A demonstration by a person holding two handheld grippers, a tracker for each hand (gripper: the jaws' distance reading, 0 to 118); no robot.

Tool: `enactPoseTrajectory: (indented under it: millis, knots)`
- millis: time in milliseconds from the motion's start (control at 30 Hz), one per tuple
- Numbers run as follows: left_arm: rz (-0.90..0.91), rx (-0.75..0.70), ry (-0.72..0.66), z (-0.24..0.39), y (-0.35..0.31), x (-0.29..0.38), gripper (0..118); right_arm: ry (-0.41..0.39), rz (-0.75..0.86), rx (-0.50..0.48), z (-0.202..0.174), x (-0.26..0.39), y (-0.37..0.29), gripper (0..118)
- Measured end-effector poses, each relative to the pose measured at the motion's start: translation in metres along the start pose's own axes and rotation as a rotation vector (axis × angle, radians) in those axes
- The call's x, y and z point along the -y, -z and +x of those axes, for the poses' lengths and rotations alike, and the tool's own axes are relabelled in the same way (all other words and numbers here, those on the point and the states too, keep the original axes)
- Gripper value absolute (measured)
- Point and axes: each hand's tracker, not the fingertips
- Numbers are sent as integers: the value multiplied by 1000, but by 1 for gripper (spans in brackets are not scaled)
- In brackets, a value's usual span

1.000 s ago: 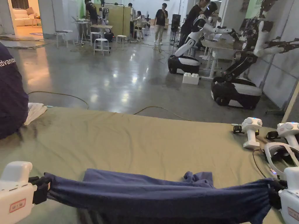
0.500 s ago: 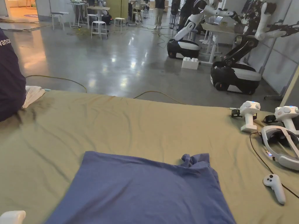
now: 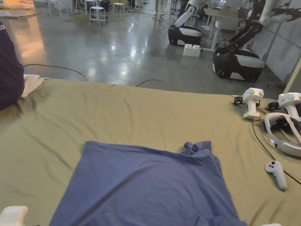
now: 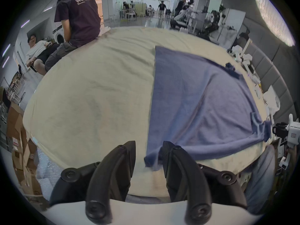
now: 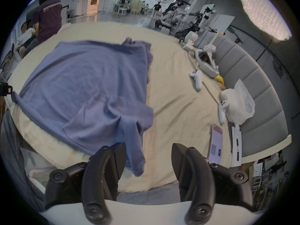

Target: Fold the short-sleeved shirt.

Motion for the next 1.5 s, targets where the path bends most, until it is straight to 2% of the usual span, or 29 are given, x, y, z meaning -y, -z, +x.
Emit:
enactPoseTrajectory:
  millis: [233,400,433,500,533,600,667,733,767,833,933,1000,1267,1300,1367,1433,1467,1500]
  knots:
    - [268,53,-8,23,-24,-26,38,104,342,-39,-6,-38,-33,63]
    - [497,63,-12,44,-34,-51,37,250,640,-38,-29,-66,-50,59]
    - [542,49,-8,49,-37,-54,37,273,680,-35,-33,-71,-53,54]
    - [632,17,13,64,-47,-59,33,304,763,-18,-41,-80,-58,28]
    - [668,3,17,69,-50,-61,22,312,791,4,-45,-85,-60,15]
    - [735,-27,34,77,-58,-66,18,334,833,58,-52,-91,-65,14]
    - [791,-56,38,85,-66,-68,14,367,879,14,-53,-95,-67,9]
    - [822,-50,36,87,-72,-70,2,372,892,21,-55,-97,-69,0]
    - [837,-49,34,87,-73,-71,1,374,904,44,-57,-98,-71,0]
    - [834,-46,41,85,-77,-74,0,367,926,28,-56,-99,-72,0]
    - [795,-55,61,78,-75,-76,0,349,919,27,-56,-102,-72,0]
    - [694,-43,69,68,-71,-77,0,339,905,17,-56,-103,-71,0]
    - [164,16,36,15,-17,-53,0,289,809,-18,-55,-94,-50,0]
    - [97,30,21,10,-7,-48,3,286,797,-19,-55,-92,-47,0]
    - [12,46,-20,-1,8,-37,23,278,769,-27,-55,-87,-42,0]
    - [-70,62,-58,-9,22,-27,49,264,742,-32,-55,-83,-37,0]
    - [-111,62,-78,-12,30,-22,56,258,732,-32,-56,-80,-34,0]
    - [-144,59,-98,-14,37,-18,58,251,715,-30,-56,-77,-32,0]
